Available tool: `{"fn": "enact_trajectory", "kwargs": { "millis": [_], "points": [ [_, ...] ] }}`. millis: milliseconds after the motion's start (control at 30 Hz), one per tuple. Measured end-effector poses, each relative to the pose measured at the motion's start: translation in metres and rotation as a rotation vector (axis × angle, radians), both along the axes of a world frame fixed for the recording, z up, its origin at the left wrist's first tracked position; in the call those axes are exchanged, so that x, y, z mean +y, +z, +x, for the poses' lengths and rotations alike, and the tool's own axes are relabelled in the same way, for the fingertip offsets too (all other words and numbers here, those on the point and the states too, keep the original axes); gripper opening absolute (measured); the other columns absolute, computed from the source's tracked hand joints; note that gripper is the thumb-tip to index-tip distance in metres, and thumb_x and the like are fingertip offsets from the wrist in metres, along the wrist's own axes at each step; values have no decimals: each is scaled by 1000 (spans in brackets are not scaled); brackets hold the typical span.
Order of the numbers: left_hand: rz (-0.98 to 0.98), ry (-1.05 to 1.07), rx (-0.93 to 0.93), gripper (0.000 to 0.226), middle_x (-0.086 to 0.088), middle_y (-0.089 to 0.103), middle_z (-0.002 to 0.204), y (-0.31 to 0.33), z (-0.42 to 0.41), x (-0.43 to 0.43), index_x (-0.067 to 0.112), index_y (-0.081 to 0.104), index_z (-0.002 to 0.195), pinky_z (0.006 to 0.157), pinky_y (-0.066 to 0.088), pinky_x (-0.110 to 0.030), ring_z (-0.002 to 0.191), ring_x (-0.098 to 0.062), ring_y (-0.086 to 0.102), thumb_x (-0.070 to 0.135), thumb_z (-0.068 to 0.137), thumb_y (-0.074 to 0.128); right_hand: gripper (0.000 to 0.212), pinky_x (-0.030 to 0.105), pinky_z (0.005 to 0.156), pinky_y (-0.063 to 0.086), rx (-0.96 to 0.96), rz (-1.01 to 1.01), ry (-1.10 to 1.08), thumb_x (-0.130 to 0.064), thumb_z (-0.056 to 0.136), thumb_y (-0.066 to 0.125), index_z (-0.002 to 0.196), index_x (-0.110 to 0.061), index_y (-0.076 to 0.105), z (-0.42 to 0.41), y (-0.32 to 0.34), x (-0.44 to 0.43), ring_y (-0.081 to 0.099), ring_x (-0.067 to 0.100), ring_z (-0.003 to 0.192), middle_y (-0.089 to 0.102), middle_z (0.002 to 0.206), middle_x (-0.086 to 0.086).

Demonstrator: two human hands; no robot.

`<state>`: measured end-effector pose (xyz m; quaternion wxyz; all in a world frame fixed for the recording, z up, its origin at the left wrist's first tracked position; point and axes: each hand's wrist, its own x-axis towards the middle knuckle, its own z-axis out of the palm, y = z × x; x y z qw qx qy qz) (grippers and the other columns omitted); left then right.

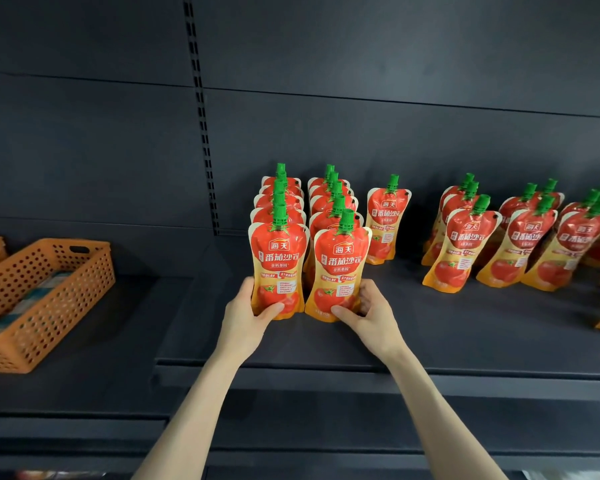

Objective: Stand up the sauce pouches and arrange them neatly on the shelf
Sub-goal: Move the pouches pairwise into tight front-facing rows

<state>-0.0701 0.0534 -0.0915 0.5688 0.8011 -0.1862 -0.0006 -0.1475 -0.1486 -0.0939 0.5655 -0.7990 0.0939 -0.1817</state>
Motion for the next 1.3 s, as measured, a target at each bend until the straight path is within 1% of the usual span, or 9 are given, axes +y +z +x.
{"fn": "enact_trajectory", "kwargs": {
  "millis": [100, 300, 433, 533, 633, 833, 1133, 1200, 1300],
  "points": [
    [-2, 1, 7, 39, 6, 61, 111, 0, 1, 1, 15, 49, 115, 79, 49, -18, 100, -9, 60, 24, 82, 69, 41, 29, 93, 50, 7, -5, 2, -18, 81, 72, 115, -18, 49, 1, 0, 0, 60, 9, 108, 63, 116, -5],
    [-43, -18, 51, 33, 8, 63, 108, 0, 2, 2, 21, 50, 110, 86, 51, -26, 100, -7, 61, 21, 83, 68, 38, 31, 93, 51, 9, -17, -8, -18, 82, 72, 113, -19, 50, 2, -3, -2, 60, 11, 109, 64, 116, -3],
    [-41, -24, 63, 34, 8, 62, 110, 1, 2, 1, 20, 50, 112, 80, 49, -19, 99, -7, 60, 21, 83, 68, 38, 22, 87, 50, 10, -30, -12, -19, 82, 71, 113, -20, 49, 1, -1, 0, 59, 7, 107, 63, 115, -5],
    [-30, -18, 69, 37, 7, 62, 112, 1, 2, 1, 19, 49, 116, 84, 49, -23, 101, -8, 59, 22, 83, 68, 38, 19, 87, 49, 9, -32, -20, -19, 82, 71, 113, -20, 49, 0, 1, 1, 59, 5, 104, 62, 112, -9],
    [-18, -16, 68, 41, 6, 61, 114, 2, 2, 1, 16, 49, 120, 87, 49, -26, 104, -10, 59, 23, 83, 68, 37, 10, 78, 49, 13, -38, -21, -18, 82, 71, 112, -21, 48, 0, 3, 3, 59, -1, 100, 61, 107, -15],
    [-16, -17, 69, 43, 4, 61, 116, 1, 1, 2, 16, 48, 120, 89, 50, -31, 105, -12, 59, 23, 83, 68, 39, 26, 93, 48, 21, -35, -21, -19, 82, 71, 114, -19, 48, -1, 4, 3, 59, 9, 107, 61, 117, -5],
    [-17, -23, 76, 48, 6, 61, 116, -2, 3, 3, 19, 48, 121, 90, 52, -37, 106, -13, 60, 28, 80, 71, 42, 30, 95, 50, 30, -42, -26, -20, 81, 72, 116, -18, 48, -2, 5, 4, 59, 11, 109, 61, 119, -4],
    [-24, -14, 78, 50, 7, 61, 115, -2, 3, 3, 21, 47, 121, 89, 53, -35, 105, -12, 60, 29, 78, 73, 46, 25, 90, 51, 30, -27, -29, -22, 80, 74, 117, -17, 48, -3, 6, 5, 59, 9, 108, 62, 118, -3],
    [-42, -3, 84, 53, 10, 60, 114, -1, 1, 4, 22, 46, 121, 88, 52, -32, 103, -9, 60, 30, 77, 74, 50, 9, 74, 47, 31, -17, -54, -25, 80, 73, 122, -18, 46, -6, 11, 9, 58, 1, 101, 59, 116, -8]
  ]
}}
